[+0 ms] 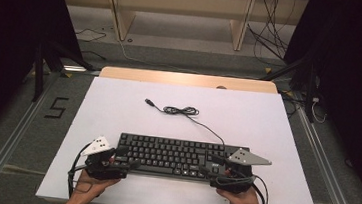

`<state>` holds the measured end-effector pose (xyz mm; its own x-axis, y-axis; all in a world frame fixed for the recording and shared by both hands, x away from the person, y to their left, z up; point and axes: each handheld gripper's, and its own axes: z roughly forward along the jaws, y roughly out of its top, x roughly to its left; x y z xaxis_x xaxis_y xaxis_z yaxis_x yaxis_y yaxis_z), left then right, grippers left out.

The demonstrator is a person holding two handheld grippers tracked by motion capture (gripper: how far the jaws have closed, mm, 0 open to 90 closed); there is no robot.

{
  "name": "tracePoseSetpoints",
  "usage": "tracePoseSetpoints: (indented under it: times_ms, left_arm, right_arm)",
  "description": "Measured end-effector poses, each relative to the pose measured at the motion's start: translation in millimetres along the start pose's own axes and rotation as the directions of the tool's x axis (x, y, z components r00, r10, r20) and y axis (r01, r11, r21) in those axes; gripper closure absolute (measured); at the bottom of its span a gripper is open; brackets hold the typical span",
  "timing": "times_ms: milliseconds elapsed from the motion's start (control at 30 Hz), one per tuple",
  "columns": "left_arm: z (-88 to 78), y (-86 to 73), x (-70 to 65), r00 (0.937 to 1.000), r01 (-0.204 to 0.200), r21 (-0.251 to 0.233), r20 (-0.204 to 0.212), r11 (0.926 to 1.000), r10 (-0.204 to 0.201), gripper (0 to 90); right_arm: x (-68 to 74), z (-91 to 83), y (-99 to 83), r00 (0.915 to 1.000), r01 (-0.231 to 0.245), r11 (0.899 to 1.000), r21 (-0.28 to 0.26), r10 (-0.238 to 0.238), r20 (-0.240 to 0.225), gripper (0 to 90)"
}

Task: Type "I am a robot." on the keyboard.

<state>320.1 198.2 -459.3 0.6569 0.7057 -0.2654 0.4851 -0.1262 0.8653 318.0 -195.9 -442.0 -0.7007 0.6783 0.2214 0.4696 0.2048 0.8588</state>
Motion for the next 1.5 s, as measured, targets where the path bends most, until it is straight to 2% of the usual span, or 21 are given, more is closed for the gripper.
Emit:
tracePoseSetpoints:
  times_ms: [267,533,833,1500]
  left_arm:
    - [-2.8,-0.9,-0.6,1.0000,0.001,-0.003,0.002,1.0000,-0.001,27.2]
    - [-3.7,-1.9,-2.2,1.0000,0.002,0.002,0.002,1.0000,-0.002,27.1]
    - [-3.5,-2.8,-3.2,1.0000,-0.003,0.007,0.003,1.0000,0.003,26.8]
    - [-3.1,-3.0,-1.9,1.0000,0.000,0.006,-0.004,1.0000,0.000,26.8]
  right_arm:
    - [-5.2,-19.4,-10.9,0.9988,0.008,1.000,-0.006,-0.007,0.049,34.5]
    - [-9.5,-30.8,-17.4,0.9973,-0.005,1.000,-0.021,0.007,0.073,33.5]
    - [-10.3,-34.8,-18.5,0.9965,-0.006,0.999,-0.039,0.010,0.083,32.7]
    - [-9.4,-32.7,-18.7,0.9969,0.003,0.999,-0.033,-0.001,0.079,32.7]
